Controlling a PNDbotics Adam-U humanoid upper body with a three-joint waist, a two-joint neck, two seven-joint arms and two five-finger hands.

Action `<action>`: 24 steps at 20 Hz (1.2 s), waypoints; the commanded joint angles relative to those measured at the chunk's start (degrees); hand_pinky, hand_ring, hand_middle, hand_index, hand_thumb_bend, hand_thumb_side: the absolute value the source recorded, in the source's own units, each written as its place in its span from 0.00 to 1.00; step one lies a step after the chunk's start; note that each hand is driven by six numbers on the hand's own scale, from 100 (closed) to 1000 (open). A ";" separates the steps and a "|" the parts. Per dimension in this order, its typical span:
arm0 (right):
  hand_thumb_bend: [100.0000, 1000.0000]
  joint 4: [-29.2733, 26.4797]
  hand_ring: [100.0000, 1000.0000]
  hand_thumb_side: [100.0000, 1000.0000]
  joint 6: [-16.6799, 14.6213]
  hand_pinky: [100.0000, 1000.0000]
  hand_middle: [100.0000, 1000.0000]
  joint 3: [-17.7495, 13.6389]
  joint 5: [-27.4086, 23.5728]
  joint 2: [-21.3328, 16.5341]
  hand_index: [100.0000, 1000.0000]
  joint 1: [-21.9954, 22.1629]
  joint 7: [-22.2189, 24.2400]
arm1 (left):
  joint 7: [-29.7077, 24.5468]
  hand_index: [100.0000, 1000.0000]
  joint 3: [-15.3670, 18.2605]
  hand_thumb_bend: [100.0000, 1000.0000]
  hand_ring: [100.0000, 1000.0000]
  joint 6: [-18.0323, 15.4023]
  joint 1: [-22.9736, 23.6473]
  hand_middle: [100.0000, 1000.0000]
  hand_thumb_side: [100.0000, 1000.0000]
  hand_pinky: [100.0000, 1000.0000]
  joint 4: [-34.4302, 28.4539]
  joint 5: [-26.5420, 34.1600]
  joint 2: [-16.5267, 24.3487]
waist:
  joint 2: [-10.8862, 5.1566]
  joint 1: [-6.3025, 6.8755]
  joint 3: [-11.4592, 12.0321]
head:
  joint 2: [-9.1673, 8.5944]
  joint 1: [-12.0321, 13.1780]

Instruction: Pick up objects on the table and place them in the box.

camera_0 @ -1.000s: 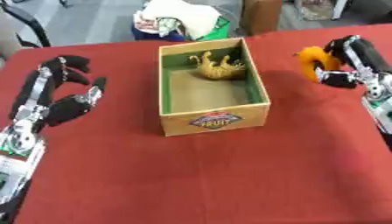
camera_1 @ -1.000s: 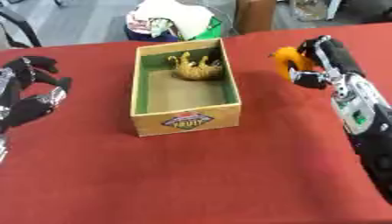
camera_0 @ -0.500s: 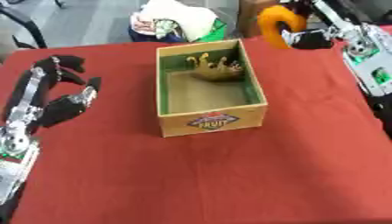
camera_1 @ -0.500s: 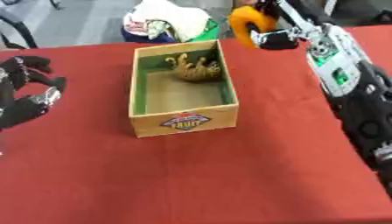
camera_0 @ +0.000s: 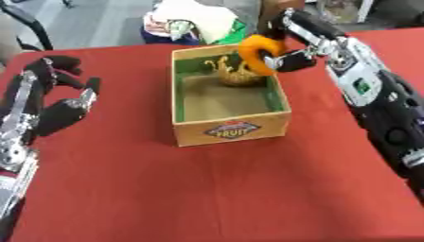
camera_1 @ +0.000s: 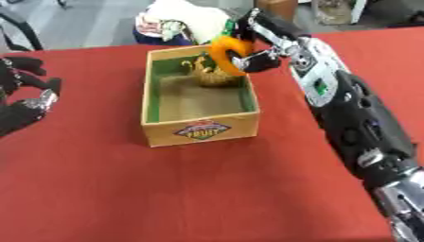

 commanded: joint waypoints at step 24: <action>0.29 -6.06 0.78 0.26 3.97 0.68 0.86 -0.80 3.38 -2.88 0.89 0.62 -8.03 | 1.69 0.67 0.90 0.30 0.47 0.33 -0.29 0.51 0.08 0.67 -0.36 0.46 0.71 | -0.56 0.29 -2.28 | -0.13 1.17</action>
